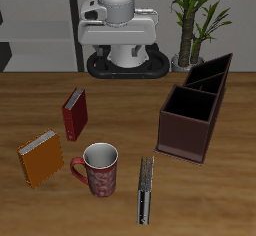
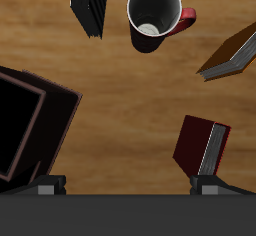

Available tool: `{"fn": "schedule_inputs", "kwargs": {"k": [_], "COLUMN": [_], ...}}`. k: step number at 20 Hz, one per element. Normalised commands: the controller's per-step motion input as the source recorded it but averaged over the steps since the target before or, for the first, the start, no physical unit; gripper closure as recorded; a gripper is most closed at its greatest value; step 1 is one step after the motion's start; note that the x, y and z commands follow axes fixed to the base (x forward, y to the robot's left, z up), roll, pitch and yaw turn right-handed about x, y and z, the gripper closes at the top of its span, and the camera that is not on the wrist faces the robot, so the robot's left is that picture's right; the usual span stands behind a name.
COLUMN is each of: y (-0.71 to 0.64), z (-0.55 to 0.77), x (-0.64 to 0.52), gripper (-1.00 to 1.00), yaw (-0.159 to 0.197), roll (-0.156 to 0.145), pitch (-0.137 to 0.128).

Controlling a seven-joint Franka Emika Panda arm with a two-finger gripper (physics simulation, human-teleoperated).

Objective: Place the orange book into the left desk caddy's right compartment

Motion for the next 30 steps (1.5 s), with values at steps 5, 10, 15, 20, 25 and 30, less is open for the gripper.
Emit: {"fn": "schedule_inputs", "kwargs": {"k": [5, 10, 15, 20, 25, 30], "y": [-0.50, -0.43, -0.39, -0.45, -0.43, -0.38], "z": [-0.08, 0.03, 0.05, 0.00, -0.01, -0.02], "x": [0.21, 0.18, 0.17, 0.20, 0.12, 0.01], "gripper": [-1.00, -1.00, -1.00, -1.00, -1.00, -1.00], "yaw": [0.003, -0.004, 0.021, -0.032, 0.005, -0.021], "roll": [-0.012, -0.011, 0.005, -0.045, -0.045, -0.026], "pitch": [0.024, -0.015, -0.016, 0.001, -0.016, -0.027]}}
